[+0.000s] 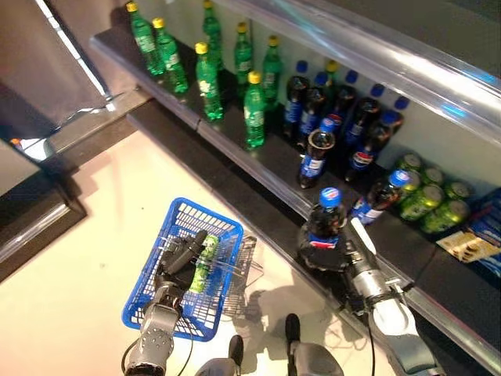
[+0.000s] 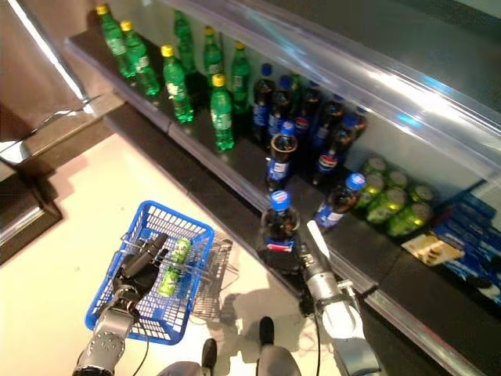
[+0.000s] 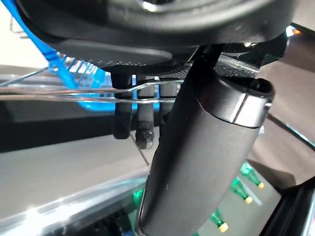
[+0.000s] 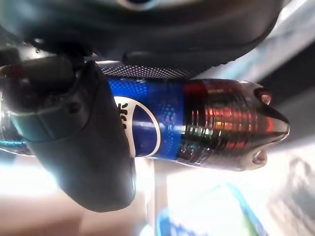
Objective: Pick up the drink and place into the basket.
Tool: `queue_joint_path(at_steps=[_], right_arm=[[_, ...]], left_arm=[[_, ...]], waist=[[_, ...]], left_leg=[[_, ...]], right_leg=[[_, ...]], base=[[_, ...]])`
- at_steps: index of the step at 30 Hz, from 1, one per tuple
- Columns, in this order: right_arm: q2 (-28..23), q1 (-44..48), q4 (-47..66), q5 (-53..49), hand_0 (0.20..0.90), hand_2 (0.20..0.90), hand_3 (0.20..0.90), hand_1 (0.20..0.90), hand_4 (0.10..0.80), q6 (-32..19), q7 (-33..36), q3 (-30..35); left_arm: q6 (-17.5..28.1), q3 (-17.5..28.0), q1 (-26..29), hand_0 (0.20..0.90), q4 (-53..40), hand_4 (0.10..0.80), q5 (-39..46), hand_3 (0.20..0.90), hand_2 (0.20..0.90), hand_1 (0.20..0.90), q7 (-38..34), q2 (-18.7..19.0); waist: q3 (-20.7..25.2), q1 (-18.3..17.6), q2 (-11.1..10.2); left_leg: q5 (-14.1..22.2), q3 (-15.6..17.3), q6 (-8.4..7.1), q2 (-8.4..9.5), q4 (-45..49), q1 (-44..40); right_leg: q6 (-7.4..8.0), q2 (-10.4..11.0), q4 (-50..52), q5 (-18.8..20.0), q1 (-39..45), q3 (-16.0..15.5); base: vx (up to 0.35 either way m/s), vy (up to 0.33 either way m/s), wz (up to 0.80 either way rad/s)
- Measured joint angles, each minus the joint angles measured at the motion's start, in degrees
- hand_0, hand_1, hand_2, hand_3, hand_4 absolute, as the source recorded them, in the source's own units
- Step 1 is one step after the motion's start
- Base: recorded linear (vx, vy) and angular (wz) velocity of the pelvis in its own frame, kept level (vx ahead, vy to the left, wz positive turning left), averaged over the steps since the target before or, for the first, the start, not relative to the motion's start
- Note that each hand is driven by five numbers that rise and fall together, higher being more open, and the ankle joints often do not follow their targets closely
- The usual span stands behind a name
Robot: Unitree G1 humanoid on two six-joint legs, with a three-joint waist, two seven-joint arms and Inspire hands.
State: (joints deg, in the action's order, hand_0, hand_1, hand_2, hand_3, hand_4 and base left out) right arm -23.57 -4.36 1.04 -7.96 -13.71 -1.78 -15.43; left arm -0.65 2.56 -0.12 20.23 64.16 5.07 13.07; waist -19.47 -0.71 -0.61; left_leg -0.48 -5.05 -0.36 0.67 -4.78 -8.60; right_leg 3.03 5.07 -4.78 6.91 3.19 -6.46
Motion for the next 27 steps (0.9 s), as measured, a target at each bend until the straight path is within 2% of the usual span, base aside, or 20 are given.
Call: queue_joint_path(at_steps=[2, 3, 8, 10, 13, 14, 18, 21, 24, 27], right_arm=[[-0.15, 1.74, 0.00, 0.00, 0.300, 0.300, 0.200, 0.300, 0.100, 0.09, -0.63, -2.79], [-0.21, 3.48, 0.00, 0.00, 0.300, 0.300, 0.200, 0.300, 0.100, 0.13, -0.64, -4.70], [0.30, 8.79, -0.73, -4.05, 0.300, 0.300, 0.200, 0.300, 0.100, 1.85, -0.18, -7.92], [0.97, 10.73, -2.55, -6.68, 0.300, 0.300, 0.200, 0.300, 0.100, 2.16, 0.18, -8.95], [1.61, 14.50, -6.86, -11.19, 0.300, 0.300, 0.200, 0.300, 0.100, 4.57, 1.74, -11.72], [2.05, 15.38, -8.44, -12.39, 0.300, 0.300, 0.200, 0.300, 0.100, 5.19, 2.23, -12.31], [5.07, 18.58, -15.66, -15.29, 0.300, 0.300, 0.200, 0.300, 0.100, 8.51, 4.45, -15.91], [5.35, 18.90, -17.40, -17.24, 0.300, 0.300, 0.200, 0.300, 0.100, 9.46, 5.40, -17.29], [5.91, 20.25, -19.65, -18.63, 0.300, 0.300, 0.200, 0.300, 0.100, 9.50, 6.39, -17.50], [6.79, 20.99, -22.95, -19.77, 0.300, 0.300, 0.200, 0.300, 0.100, 9.56, 6.79, -17.63]], left_arm=[[-1.32, -0.72, 0.02, 0.300, -0.58, 0.100, 0.01, 0.200, 0.300, 0.300, 0.30, 1.78], [-2.79, -1.87, 0.06, 0.300, -1.10, 0.100, 0.02, 0.200, 0.300, 0.300, 0.40, 4.01], [-8.05, -4.30, 0.23, 0.300, -3.68, 0.100, 0.03, 0.200, 0.300, 0.300, 0.79, 8.61], [-9.71, -5.28, 0.53, 0.300, -4.29, 0.100, 0.05, 0.200, 0.300, 0.300, 1.03, 9.70], [-13.23, -7.62, 1.79, 0.300, -5.73, 0.100, 0.07, 0.200, 0.300, 0.300, 1.18, 10.88], [-14.35, -8.35, 2.49, 0.300, -6.16, 0.100, 0.07, 0.200, 0.300, 0.300, 1.74, 11.00], [-19.49, -11.47, 3.54, 0.300, -12.00, 0.100, 0.01, 0.200, 0.300, 0.300, 3.42, 13.56], [-21.78, -14.36, 5.91, 0.300, -14.00, 0.100, -0.70, 0.200, 0.300, 0.300, 4.57, 14.98], [-24.17, -15.30, 7.38, 0.300, -14.33, 0.100, -2.10, 0.200, 0.300, 0.300, 5.10, 17.23], [-26.79, -15.76, 7.78, 0.300, -14.92, 0.100, -2.55, 0.200, 0.300, 0.300, 5.56, 17.64]], waist=[[0.01, 1.61, 0.04], [0.04, 2.49, 0.05], [0.24, 5.80, 0.24], [0.34, 7.02, 0.33], [0.44, 8.18, 0.45], [0.49, 9.22, 0.49], [0.54, 12.70, 0.57], [0.65, 13.30, 0.85], [0.70, 15.30, 0.83], [0.81, 15.51, 0.82]], left_leg=[[-0.28, -0.96, -0.11, -0.01, -0.01, 0.24], [-0.44, -2.14, -0.22, 0.10, -0.12, 0.53], [-1.17, -5.54, -0.15, 0.81, -0.11, 1.59], [-1.67, -7.01, -0.01, 1.20, 0.03, 1.87], [-2.56, -7.10, 0.03, 1.81, 0.02, 2.59], [-2.67, -7.49, 0.06, 1.99, 0.02, 2.87], [-3.37, -10.85, 0.15, 2.86, 0.06, 3.52], [-4.45, -11.16, 0.36, 3.70, 0.10, 3.99], [-4.30, -11.53, 0.29, 4.27, 0.06, 4.12], [-4.14, -7.77, 0.81, 3.84, 0.70, 4.81]], right_leg=[[-0.07, 0.12, 0.00, -0.11, 0.27, -1.12], [-0.01, 0.35, -0.01, -0.29, 0.59, -2.33], [0.57, 1.34, 0.00, -0.74, 1.25, -4.38], [1.00, 1.79, -0.01, -1.08, 1.77, -4.61], [1.61, 2.75, -0.03, -1.71, 2.85, -7.58], [1.77, 2.95, -0.02, -1.82, 2.90, -7.64], [2.25, 3.67, -0.02, -2.36, 3.90, -10.59], [2.79, 4.17, -0.02, -2.74, 4.91, -13.18], [3.46, 4.73, -0.02, -3.25, 5.86, -13.52], [4.22, 5.32, -0.01, -4.18, 7.16, -13.58]], base=[[0.013, 0.022, 0.33], [0.015, 0.027, 0.39], [0.010, 0.025, 0.40], [0.006, 0.024, 0.43], [0.007, 0.026, 0.55], [0.011, 0.036, 0.51], [0.011, 0.034, 0.40], [0.025, 0.043, 0.60], [0.031, 0.046, 0.34], [0.027, 0.050, 0.49]])
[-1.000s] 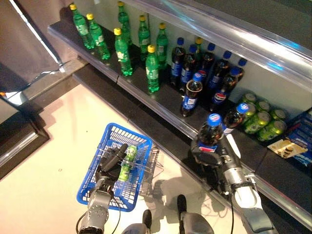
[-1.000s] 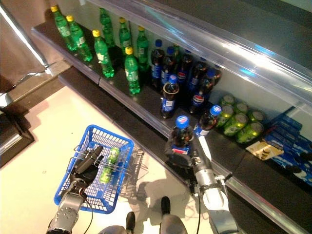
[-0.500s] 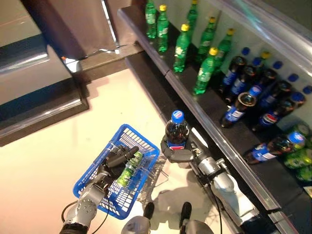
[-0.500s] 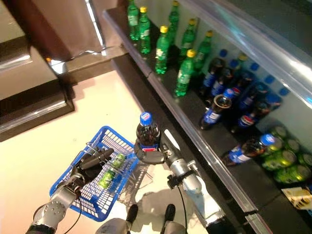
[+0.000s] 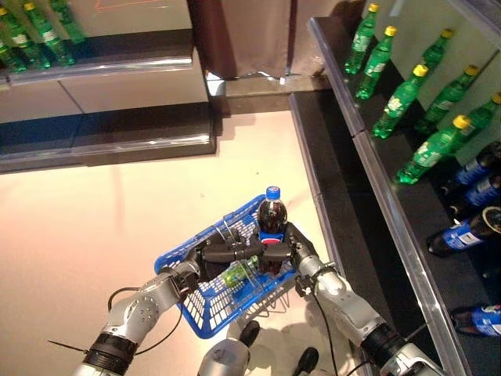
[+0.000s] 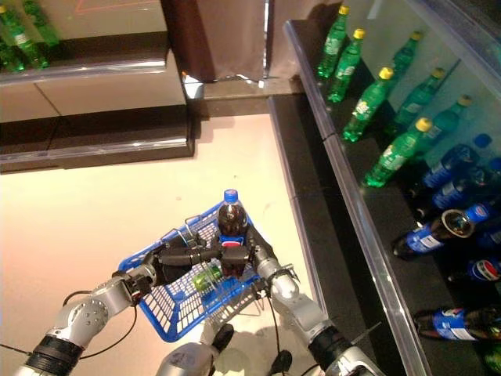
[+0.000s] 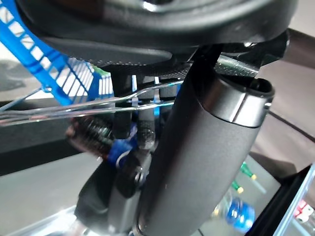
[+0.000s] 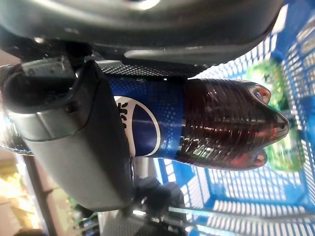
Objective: Pick up the drink and place into the basket.
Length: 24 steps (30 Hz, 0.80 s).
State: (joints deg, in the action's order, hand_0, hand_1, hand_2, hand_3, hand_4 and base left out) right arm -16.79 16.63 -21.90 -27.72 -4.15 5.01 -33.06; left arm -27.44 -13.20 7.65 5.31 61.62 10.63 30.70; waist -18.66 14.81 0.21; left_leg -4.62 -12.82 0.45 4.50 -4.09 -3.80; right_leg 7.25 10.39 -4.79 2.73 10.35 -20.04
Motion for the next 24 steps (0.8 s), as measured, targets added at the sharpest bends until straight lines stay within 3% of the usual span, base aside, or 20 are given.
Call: queue_joint_path(at_steps=[4, 9, 11, 19, 20, 21, 22, 23, 24], right_arm=[[1.54, 0.95, -5.05, -0.29, 0.300, 0.300, 0.200, 0.300, 0.100, 0.57, 1.35, -0.08], [4.66, 4.20, -15.80, -0.43, 0.300, 0.300, 0.200, 0.300, 0.100, 0.94, 3.54, 0.08], [6.79, 5.57, -22.55, 0.35, 0.300, 0.300, 0.200, 0.300, 0.100, 1.12, 4.29, 0.12], [10.18, 6.14, -29.58, 5.47, 0.300, 0.300, 0.200, 0.300, 0.100, 1.12, 4.30, -0.08], [10.17, 6.20, -29.82, 6.39, 0.364, 0.364, 0.274, 0.364, 0.174, 1.10, 4.35, -0.05], [10.18, 6.46, -30.82, 7.12, 0.596, 0.596, 0.546, 0.596, 0.446, 0.98, 4.44, -0.02], [10.17, 6.64, -31.31, 7.52, 0.596, 0.596, 0.546, 0.596, 0.446, 0.96, 4.53, 0.00], [10.16, 7.21, -32.39, 7.65, 0.900, 0.900, 0.900, 0.900, 0.800, 1.01, 4.73, -0.06], [10.14, 7.63, -33.39, 8.06, 0.900, 0.900, 0.900, 0.900, 0.800, 0.99, 4.85, -0.05]], left_arm=[[-2.75, -2.37, 0.02, 0.300, -3.39, 0.100, -0.04, 0.200, 0.300, 0.300, 0.11, 0.38], [-3.09, -6.11, 2.02, 0.300, -5.64, 0.100, 0.09, 0.200, 0.300, 0.300, 0.11, -0.27], [-3.19, -7.35, 3.57, 0.300, -8.37, 0.100, 1.69, 0.200, 0.300, 0.300, 0.10, -1.10], [-3.22, -8.94, 6.11, 0.300, -15.33, 0.100, 9.55, 0.200, 0.300, 0.300, -0.05, -1.13], [-3.22, -9.04, 6.11, 0.300, -15.35, 0.100, 9.65, 0.200, 0.300, 0.300, -0.15, -1.13], [-3.23, -9.16, 6.11, 0.300, -15.34, 0.100, 9.65, 0.200, 0.300, 0.300, -0.24, -1.10], [-3.23, -9.33, 6.10, 0.300, -15.34, 0.100, 9.65, 0.200, 0.300, 0.300, -0.35, -1.06], [-3.23, -9.74, 6.09, 0.300, -15.35, 0.100, 9.78, 0.200, 0.300, 0.300, -0.64, -0.97], [-3.23, -10.10, 6.09, 0.300, -15.34, 0.100, 10.52, 0.200, 0.300, 0.300, -1.26, -0.97]], waist=[[0.09, 1.38, -0.08], [0.09, 2.42, -0.07], [0.10, 2.91, -0.08], [0.54, 4.15, 0.29], [0.58, 4.13, 0.33], [0.73, 4.11, 0.31], [0.82, 4.17, 0.31], [0.91, 4.39, 0.34], [0.93, 4.55, 0.35]], left_leg=[[-0.68, -1.85, 0.02, 0.28, 0.36, 0.44], [-0.87, -2.93, 0.02, 0.73, 1.10, 0.96], [-0.72, -3.58, -0.34, 1.30, 1.18, 0.91], [-0.65, -4.38, -0.27, 1.91, 1.91, 1.11], [-0.65, -4.65, -0.26, 2.00, 2.02, 1.10], [-0.65, -4.98, -0.27, 2.06, 2.07, 1.14], [-0.64, -5.00, -0.27, 2.06, 2.07, 1.15], [-0.65, -5.06, -0.27, 2.06, 2.10, 1.18], [-0.65, -5.09, -0.27, 2.06, 2.11, 1.18]], right_leg=[[-0.12, 0.06, 0.00, -0.24, 0.49, -0.10], [-0.06, 0.23, -0.01, -0.27, 0.95, -0.71], [0.91, 0.75, -0.01, -0.98, 1.53, -1.69], [0.94, 1.06, -0.01, -1.08, 2.12, -2.29], [0.96, 1.09, -0.01, -1.09, 2.31, -2.66], [1.00, 1.09, -0.01, -1.14, 2.45, -3.10], [1.02, 1.10, -0.01, -1.16, 2.45, -3.11], [1.03, 1.08, -0.01, -1.17, 2.46, -3.16], [1.04, 1.07, 0.00, -1.17, 2.46, -3.17]], base=[[0.029, 0.045, 0.31], [0.027, 0.040, 0.16], [0.029, 0.036, 0.15], [0.038, 0.025, 0.07], [0.042, 0.022, 0.15], [0.031, 0.015, 0.12], [0.026, 0.013, 0.09], [0.000, 0.000, 0.00], [0.032, 0.014, 0.02]])
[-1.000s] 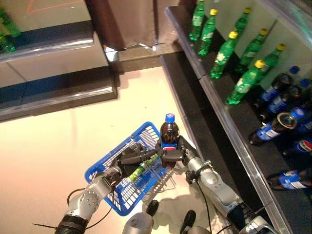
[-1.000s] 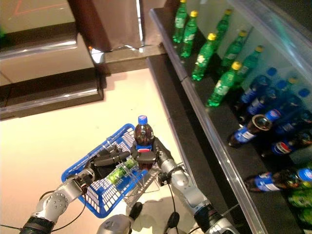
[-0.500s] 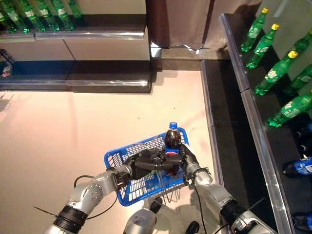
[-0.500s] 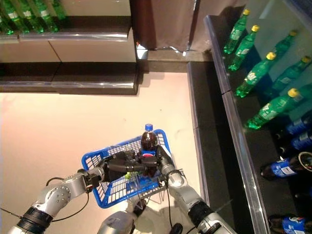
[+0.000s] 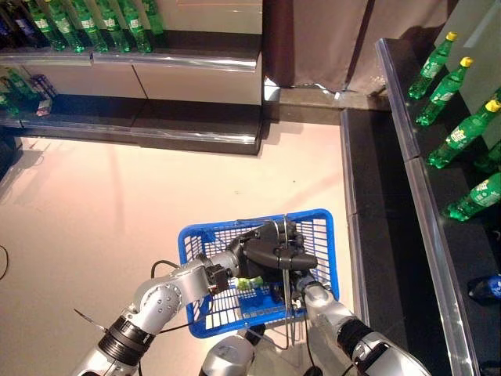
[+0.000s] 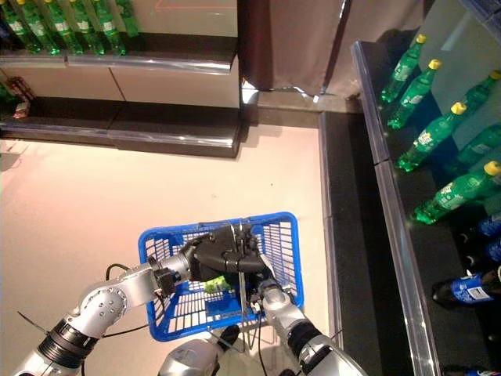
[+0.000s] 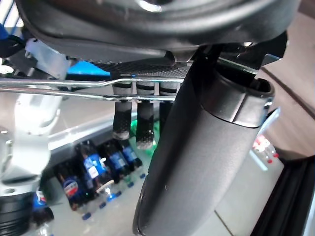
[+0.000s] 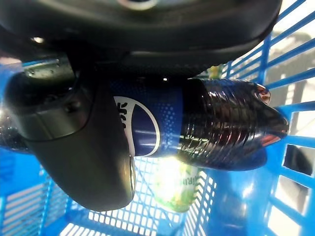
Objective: Pick up the drink and place into the basket.
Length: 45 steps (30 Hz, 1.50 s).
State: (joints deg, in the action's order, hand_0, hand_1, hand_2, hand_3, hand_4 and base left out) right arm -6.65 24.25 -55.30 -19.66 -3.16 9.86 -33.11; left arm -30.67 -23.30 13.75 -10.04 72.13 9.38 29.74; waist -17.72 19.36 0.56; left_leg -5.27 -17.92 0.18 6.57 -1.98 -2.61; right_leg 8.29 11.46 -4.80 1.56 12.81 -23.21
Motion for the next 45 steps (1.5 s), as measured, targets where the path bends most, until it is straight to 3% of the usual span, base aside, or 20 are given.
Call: queue_joint_path(at_steps=[12, 16, 18, 21, 26, 30, 34, 41, 45], right_arm=[[-0.31, 0.10, 2.81, 0.46, 0.900, 0.900, 0.900, 0.900, 0.800, -0.17, 1.61, 0.18], [-1.08, 0.02, 11.55, 0.09, 0.900, 0.900, 0.900, 0.900, 0.800, 0.16, 2.19, 0.34], [-2.59, -0.47, 17.36, -0.22, 0.900, 0.900, 0.900, 0.900, 0.800, 3.58, 2.66, -0.06], [-5.34, -2.70, 25.64, -0.55, 0.900, 0.900, 0.900, 0.900, 0.800, 5.56, 2.36, -0.19], [-10.67, -4.74, 36.58, -0.74, 0.900, 0.900, 0.900, 0.900, 0.800, 5.50, -2.89, 1.50], [-13.73, -6.01, 43.64, -3.65, 0.900, 0.900, 0.900, 0.900, 0.800, 5.17, -9.78, 6.88], [-16.85, -7.32, 47.77, -5.30, 0.900, 0.900, 0.900, 0.900, 0.800, 4.99, -16.29, 11.32], [-18.92, -10.20, 47.79, -5.31, 0.900, 0.900, 0.900, 0.900, 0.800, 5.03, -19.26, 12.77], [-15.93, -10.54, 46.44, -5.56, 0.900, 0.900, 0.900, 0.900, 0.800, 3.85, -18.32, 12.87]], left_arm=[[-0.03, -1.04, -0.55, 0.300, 0.53, 0.100, -0.21, 0.200, 0.300, 0.300, -2.86, 0.00], [0.30, -0.43, -2.04, 0.300, 0.70, 0.100, -4.44, 0.200, 0.300, 0.300, -3.76, 0.22], [0.51, 0.31, -2.83, 0.300, 0.73, 0.100, -5.37, 0.200, 0.300, 0.300, -3.74, 0.52], [1.74, 4.16, -4.34, 0.300, 2.55, 0.100, -5.72, 0.200, 0.300, 0.300, -3.72, 0.18], [6.67, 11.83, -8.06, 0.300, 7.41, 0.100, -5.79, 0.200, 0.300, 0.300, -3.86, -0.90], [12.42, 15.90, -10.13, 0.300, 14.31, 0.100, -6.71, 0.200, 0.300, 0.300, -3.96, -1.79], [17.36, 20.23, -12.35, 0.300, 23.53, 0.100, -8.13, 0.200, 0.300, 0.300, -6.83, -2.52], [22.89, 22.82, -13.93, 0.300, 28.15, 0.100, -7.89, 0.200, 0.300, 0.300, -8.70, -5.27], [25.49, 22.83, -14.07, 0.300, 28.15, 0.100, -7.41, 0.200, 0.300, 0.300, -8.77, -7.31]], waist=[[0.06, -0.22, 0.03], [0.06, -0.67, 0.03], [0.06, -0.64, 0.03], [0.10, -1.12, -0.05], [0.30, -3.56, -0.40], [1.24, -5.63, -2.05], [2.53, -10.02, -4.23], [2.89, -11.98, -4.83], [2.98, -12.64, -4.97]], left_leg=[[-0.01, 0.06, -0.01, -0.01, 0.00, -0.03], [0.00, 0.31, 0.00, -0.08, -0.03, -0.10], [0.00, 0.68, 0.00, -0.18, -0.08, -0.09], [0.09, 2.14, 0.10, -0.46, -0.14, -0.13], [0.06, 5.04, 0.44, -1.11, -0.72, -0.40], [0.06, 8.02, 0.44, -2.32, -2.20, -1.48], [0.59, 10.90, 0.32, -3.23, -2.73, -2.59], [1.12, 13.98, -0.03, -4.58, -2.81, -3.38], [1.26, 14.89, -0.31, -5.23, -2.83, -3.75]], right_leg=[[0.09, 0.01, -0.01, -0.06, -0.03, 0.08], [0.09, 0.01, 0.00, -0.05, -0.12, 0.33], [0.09, 0.00, 0.00, -0.04, -0.30, 0.73], [0.01, -0.02, 0.00, 0.18, -1.02, 2.33], [-0.07, -0.17, 0.00, 0.85, -2.46, 5.46], [-0.46, -0.93, -0.01, 1.13, -3.74, 8.59], [-0.80, -1.53, -0.04, 1.38, -4.40, 11.27], [-1.62, -2.77, -0.05, 2.01, -5.32, 14.41], [-2.03, -3.34, -0.13, 2.29, -5.52, 15.11]], base=[[0.006, 0.002, 0.00], [-0.006, -0.007, -0.01], [-0.022, -0.027, -0.10], [-0.027, -0.035, -0.28], [-0.026, -0.042, -0.30], [-0.034, -0.083, -0.45], [-0.024, -0.076, -0.37], [-0.015, -0.059, -0.25], [-0.002, -0.044, -0.13]])
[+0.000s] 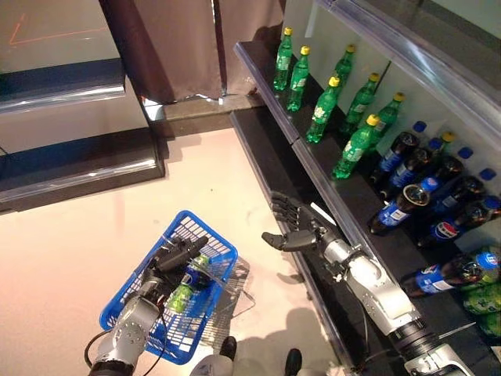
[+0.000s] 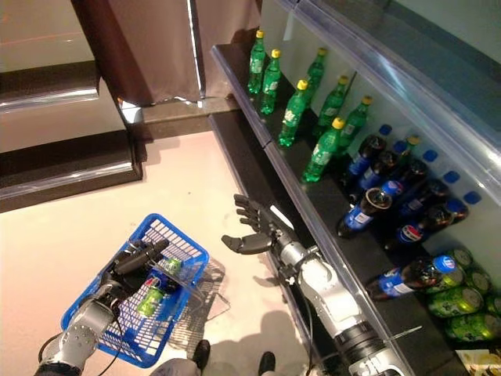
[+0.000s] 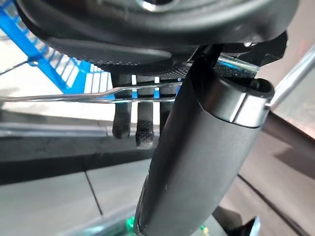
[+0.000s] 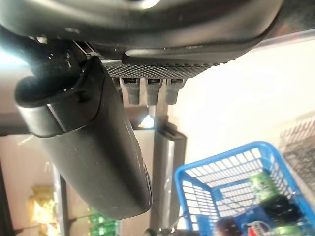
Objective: Pick up the drink and place into the basket.
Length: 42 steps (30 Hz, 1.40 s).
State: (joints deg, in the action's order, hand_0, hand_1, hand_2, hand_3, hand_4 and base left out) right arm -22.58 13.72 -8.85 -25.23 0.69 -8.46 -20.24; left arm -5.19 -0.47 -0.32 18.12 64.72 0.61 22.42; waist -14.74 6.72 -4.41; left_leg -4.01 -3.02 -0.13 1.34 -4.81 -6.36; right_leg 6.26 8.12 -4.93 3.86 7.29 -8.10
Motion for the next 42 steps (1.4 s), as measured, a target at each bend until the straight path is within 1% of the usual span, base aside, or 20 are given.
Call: queue_joint_path(at_steps=[2, 5, 8, 9, 10, 12, 13, 15, 18, 21, 26, 30, 31, 35, 39, 40, 42], right_arm=[[2.50, -0.56, -1.25, 0.00, 0.900, 0.900, 0.900, 0.900, 0.800, -0.42, 0.44, -0.02], [4.01, -3.84, -1.29, -0.23, 0.900, 0.900, 0.900, 0.900, 0.800, -1.43, 1.04, 0.15], [6.17, -9.99, -2.03, -1.97, 0.900, 0.900, 0.900, 0.900, 0.800, -2.30, 0.57, 1.55], [6.14, -12.65, -2.13, -2.01, 0.900, 0.900, 0.900, 0.900, 0.800, -2.23, 0.05, 1.76], [6.09, -14.23, -2.17, -2.21, 0.900, 0.900, 0.900, 0.900, 0.800, -2.23, -0.56, 2.12], [6.13, -16.28, -2.20, -2.52, 0.900, 0.900, 0.900, 0.900, 0.800, -2.24, -1.09, 3.11], [6.30, -17.64, -2.63, -3.00, 0.900, 0.900, 0.900, 0.900, 0.800, -2.28, -1.57, 4.33], [6.67, -18.01, -3.85, -2.96, 0.900, 0.900, 0.900, 0.900, 0.800, -2.37, -1.71, 5.27], [6.65, -19.65, -3.79, -2.92, 0.900, 0.900, 0.900, 0.900, 0.800, -2.95, -2.46, 6.67], [6.64, -21.44, -3.82, -2.91, 0.900, 0.900, 0.900, 0.900, 0.800, -3.02, -2.62, 8.37], [6.59, -21.50, -3.96, -2.33, 0.900, 0.900, 0.900, 0.900, 0.800, -3.02, -3.08, 9.26], [6.61, -21.47, -4.05, -1.69, 0.900, 0.900, 0.900, 0.900, 0.800, -3.02, -3.98, 9.77], [6.61, -21.50, -4.12, -1.63, 0.900, 0.900, 0.900, 0.900, 0.800, -3.01, -4.13, 9.85], [6.60, -21.70, -4.13, -1.19, 0.900, 0.900, 0.900, 0.900, 0.800, -3.00, -4.37, 10.00], [6.56, -22.81, -4.19, -1.11, 0.900, 0.900, 0.900, 0.900, 0.800, -3.00, -4.43, 10.56], [6.60, -23.67, -4.24, -1.11, 0.900, 0.900, 0.900, 0.900, 0.800, -3.00, -4.42, 11.26], [6.59, -24.27, -5.00, -1.08, 0.900, 0.900, 0.900, 0.900, 0.800, -2.99, -4.39, 12.11]], left_arm=[[0.90, 0.03, -0.24, 0.300, 0.00, 0.100, -0.07, 0.200, 0.300, 0.300, -0.43, -0.66], [3.52, 0.20, -0.69, 0.300, 0.00, 0.100, -0.30, 0.200, 0.300, 0.300, -2.09, -2.50], [6.53, 2.59, -3.97, 0.300, 0.01, 0.100, -0.61, 0.200, 0.300, 0.300, -2.59, -4.59], [6.75, 4.69, -5.73, 0.300, 0.03, 0.100, -0.66, 0.200, 0.300, 0.300, -2.87, -5.85], [7.02, 5.77, -6.93, 0.300, 0.03, 0.100, -0.63, 0.200, 0.300, 0.300, -2.86, -6.74], [7.17, 6.84, -8.32, 0.300, 0.03, 0.100, -0.57, 0.200, 0.300, 0.300, -2.86, -8.02], [7.42, 7.16, -9.08, 0.300, 0.03, 0.100, -0.50, 0.200, 0.300, 0.300, -2.86, -9.27], [9.16, 8.20, -9.39, 0.300, 0.75, 0.100, -0.48, 0.200, 0.300, 0.300, -2.85, -10.69], [10.70, 8.91, -10.05, 0.300, 1.21, 0.100, 1.31, 0.200, 0.300, 0.300, -2.84, -10.83], [12.93, 10.93, -10.40, 0.300, 3.81, 0.100, 2.54, 0.200, 0.300, 0.300, -2.84, -12.82], [13.87, 13.06, -11.50, 0.300, 9.12, 0.100, 3.98, 0.200, 0.300, 0.300, -2.88, -13.16], [13.99, 13.19, -13.22, 0.300, 9.41, 0.100, 4.05, 0.200, 0.300, 0.300, -2.88, -13.17], [13.99, 13.45, -13.74, 0.300, 9.41, 0.100, 4.05, 0.200, 0.300, 0.300, -2.88, -13.17], [13.99, 14.81, -13.98, 0.300, 9.43, 0.100, 4.44, 0.200, 0.300, 0.300, -2.88, -13.34], [14.01, 15.64, -14.00, 0.300, 9.46, 0.100, 5.69, 0.200, 0.300, 0.300, -2.87, -13.56], [14.01, 15.64, -13.84, 0.300, 9.57, 0.100, 5.88, 0.200, 0.300, 0.300, -2.86, -13.61], [14.01, 16.32, -13.76, 0.300, 9.57, 0.100, 6.24, 0.200, 0.300, 0.300, -2.65, -13.61]], waist=[[0.03, -0.06, -0.04], [0.05, -0.66, -0.08], [0.16, -1.00, -0.24], [0.21, -1.54, -0.33], [0.24, -2.07, -0.37], [0.24, -2.60, -0.37], [0.25, -2.86, -0.39], [0.28, -3.39, -0.45], [0.29, -3.74, -0.44], [0.29, -3.80, -0.44], [0.38, -3.78, -0.58], [0.60, -3.49, -0.87], [0.72, -3.46, -1.00], [0.91, -3.18, -1.24], [1.15, -2.47, -1.30], [1.19, -2.57, -1.35], [1.41, -2.27, -1.14]], left_leg=[[0.17, 0.85, -0.19, -0.27, -0.01, -0.25], [0.23, 1.07, -0.21, -0.34, -0.05, -0.25], [0.63, 2.04, -0.23, -0.54, -0.06, -0.40], [0.79, 2.43, -0.25, -0.62, -0.06, -0.46], [0.83, 2.44, -0.24, -0.65, -0.06, -0.48], [0.86, 2.58, -0.26, -0.70, -0.06, -0.50], [0.86, 2.59, -0.26, -0.77, -0.06, -0.52], [0.85, 2.68, -0.29, -0.88, -0.09, -0.62], [0.88, 2.82, -0.37, -0.98, -0.13, -0.71], [0.90, 3.07, -0.39, -0.97, -0.07, -0.93], [0.99, 3.39, -0.47, -1.09, -0.15, -1.39], [1.13, 3.30, -0.50, -1.10, -0.31, -1.34], [1.28, 2.91, -0.71, -1.09, -0.36, -1.29], [1.09, 2.28, -0.49, -1.10, -0.14, -1.06], [0.68, 1.27, -0.49, -0.90, -0.06, -0.24], [0.66, 0.39, -0.48, -0.77, -0.05, -0.23], [1.00, -0.79, -0.09, -0.52, -0.39, 0.11]], right_leg=[[-0.16, -0.25, -0.13, 0.12, -0.21, 0.89], [-0.17, -0.33, -0.13, 0.12, -0.35, 1.13], [-0.24, -0.53, -0.18, 0.08, -0.68, 2.16], [-0.25, -0.63, -0.20, 0.07, -0.82, 2.52], [-0.27, -0.65, -0.20, 0.06, -0.83, 2.49], [-0.28, -0.71, -0.19, 0.06, -0.88, 2.52], [-0.31, -0.78, -0.21, 0.08, -0.87, 2.54], [-0.39, -0.91, -0.21, 0.13, -0.85, 2.61], [-0.42, -1.03, -0.22, 0.13, -0.84, 2.79], [-0.46, -1.04, -0.22, 0.16, -0.77, 3.14], [-0.54, -1.16, -0.24, 0.21, -0.47, 3.63], [-0.57, -1.14, -0.24, 0.16, -0.45, 3.62], [-0.57, -1.13, -0.24, 0.13, -0.45, 3.62], [-0.62, -1.19, -0.23, 0.08, -0.45, 3.43], [-0.59, -0.95, 0.09, -0.11, -0.17, 1.83], [-0.52, -0.77, 0.07, -0.44, 0.19, 0.51], [-0.44, -0.06, 0.08, -0.86, 0.71, -0.91]], base=[[-0.011, -0.043, -0.22], [-0.017, -0.035, -0.06], [-0.022, -0.041, -0.17], [-0.026, -0.037, -0.16], [-0.026, -0.030, -0.11], [-0.024, -0.021, -0.03], [0.000, 0.000, 0.00], [0.000, 0.000, 0.00], [0.000, -0.009, -0.02], [0.011, -0.018, -0.05], [0.030, -0.019, -0.04], [0.046, -0.020, 0.02], [0.059, -0.011, 0.05], [0.049, 0.036, 0.06], [0.030, 0.155, 0.20], [0.024, 0.198, 0.42], [0.050, 0.315, 0.35]])
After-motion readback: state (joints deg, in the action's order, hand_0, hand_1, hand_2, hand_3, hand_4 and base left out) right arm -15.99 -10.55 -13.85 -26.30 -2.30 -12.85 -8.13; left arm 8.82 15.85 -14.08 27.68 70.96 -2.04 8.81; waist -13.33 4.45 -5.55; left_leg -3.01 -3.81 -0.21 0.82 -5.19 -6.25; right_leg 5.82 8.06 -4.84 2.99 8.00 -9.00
